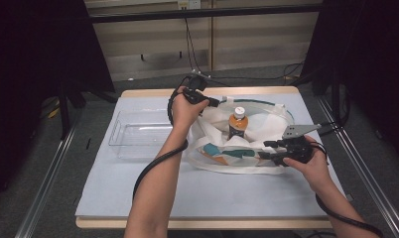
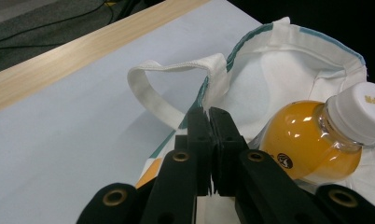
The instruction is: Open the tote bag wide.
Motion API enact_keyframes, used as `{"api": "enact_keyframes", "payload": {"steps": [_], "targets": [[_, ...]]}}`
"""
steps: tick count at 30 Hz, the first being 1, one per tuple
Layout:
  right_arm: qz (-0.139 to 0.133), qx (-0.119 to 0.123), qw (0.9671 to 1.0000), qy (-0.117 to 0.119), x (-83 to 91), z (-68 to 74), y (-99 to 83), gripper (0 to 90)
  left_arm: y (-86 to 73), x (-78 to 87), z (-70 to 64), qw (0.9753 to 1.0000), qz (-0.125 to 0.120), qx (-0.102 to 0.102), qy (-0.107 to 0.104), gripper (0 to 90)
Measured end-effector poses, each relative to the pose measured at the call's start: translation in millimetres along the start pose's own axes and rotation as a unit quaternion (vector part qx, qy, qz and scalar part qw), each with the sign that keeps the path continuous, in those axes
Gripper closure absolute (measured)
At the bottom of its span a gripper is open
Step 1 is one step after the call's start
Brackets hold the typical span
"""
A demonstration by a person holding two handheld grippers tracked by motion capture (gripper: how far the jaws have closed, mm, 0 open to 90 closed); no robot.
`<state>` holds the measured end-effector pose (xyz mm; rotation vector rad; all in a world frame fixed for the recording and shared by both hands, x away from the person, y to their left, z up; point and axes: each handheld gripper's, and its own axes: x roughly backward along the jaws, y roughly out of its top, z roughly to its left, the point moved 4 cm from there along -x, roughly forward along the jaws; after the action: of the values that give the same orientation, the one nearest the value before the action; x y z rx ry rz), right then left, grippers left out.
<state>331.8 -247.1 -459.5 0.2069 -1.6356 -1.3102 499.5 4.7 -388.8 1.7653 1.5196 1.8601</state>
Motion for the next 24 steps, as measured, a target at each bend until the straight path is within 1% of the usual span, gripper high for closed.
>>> {"api": "enact_keyframes", "payload": {"steps": [2, 4, 5, 8, 10, 12, 15, 16, 18, 19, 20, 21, 22, 23, 24], "targets": [[-0.001, 0.001, 1.0000, 0.000, 3.4, 0.1, 2.0, 45.3, -0.1, 0.2, 0.0, 1.0000, 0.002, 0.001, -0.001, 88.2], [-0.002, -0.002, 1.0000, 0.002, 6.7, -0.4, 3.6, 41.9, -0.3, -0.3, -0.5, 1.0000, 0.001, 0.003, -0.001, 88.2], [-0.004, -0.004, 1.0000, 0.002, 8.2, -0.7, 4.2, 41.9, -0.4, -0.8, -0.8, 1.0000, -0.001, 0.005, 0.001, 88.2], [-0.010, -0.010, 0.9999, 0.004, 12.2, -2.8, 5.7, 41.1, -1.3, -1.5, -0.9, 1.0000, 0.003, -0.002, 0.000, 88.2], [-0.014, -0.014, 0.9998, 0.006, 13.8, -3.8, 7.0, 41.2, -1.4, -2.4, -1.5, 1.0000, 0.001, 0.003, 0.000, 88.2], [-0.016, -0.019, 0.9996, 0.010, 14.7, -4.3, 8.3, 41.6, -1.5, -2.3, -0.9, 1.0000, 0.000, 0.004, -0.001, 88.2], [-0.024, -0.021, 0.9994, 0.014, 16.4, -5.0, 11.0, 45.3, -2.0, -1.7, 0.2, 1.0000, 0.007, 0.000, -0.001, 88.3], [-0.028, -0.024, 0.9992, 0.018, 17.1, -5.3, 11.8, 46.8, -1.9, -2.2, -0.2, 1.0000, 0.005, 0.003, 0.000, 88.3], [-0.035, -0.029, 0.9988, 0.019, 18.7, -6.7, 12.8, 51.1, -1.9, -3.6, -0.9, 1.0000, 0.001, 0.006, 0.000, 88.3], [-0.037, -0.032, 0.9986, 0.020, 19.3, -7.3, 12.8, 52.3, -2.1, -3.7, -0.5, 1.0000, 0.005, 0.004, 0.001, 88.3], [-0.037, -0.036, 0.9984, 0.022, 20.0, -8.4, 12.6, 54.0, -2.2, -4.6, -0.6, 1.0000, 0.004, 0.005, 0.002, 88.3], [-0.037, -0.037, 0.9985, 0.017, 20.4, -9.2, 12.2, 56.5, -2.5, -5.4, 0.1, 1.0000, 0.006, 0.001, 0.003, 88.3], [-0.038, -0.036, 0.9985, 0.016, 20.5, -10.0, 12.1, 58.0, -2.8, -6.4, 0.3, 1.0000, 0.005, 0.005, 0.004, 88.3], [-0.040, -0.037, 0.9984, 0.013, 20.5, -10.5, 12.1, 59.4, -3.2, -6.8, 1.1, 1.0000, 0.009, 0.001, 0.004, 88.3], [-0.039, -0.039, 0.9985, 0.008, 20.2, -11.3, 11.9, 62.9, -3.5, -7.6, 1.3, 0.9999, 0.008, 0.005, 0.005, 88.3]]}}
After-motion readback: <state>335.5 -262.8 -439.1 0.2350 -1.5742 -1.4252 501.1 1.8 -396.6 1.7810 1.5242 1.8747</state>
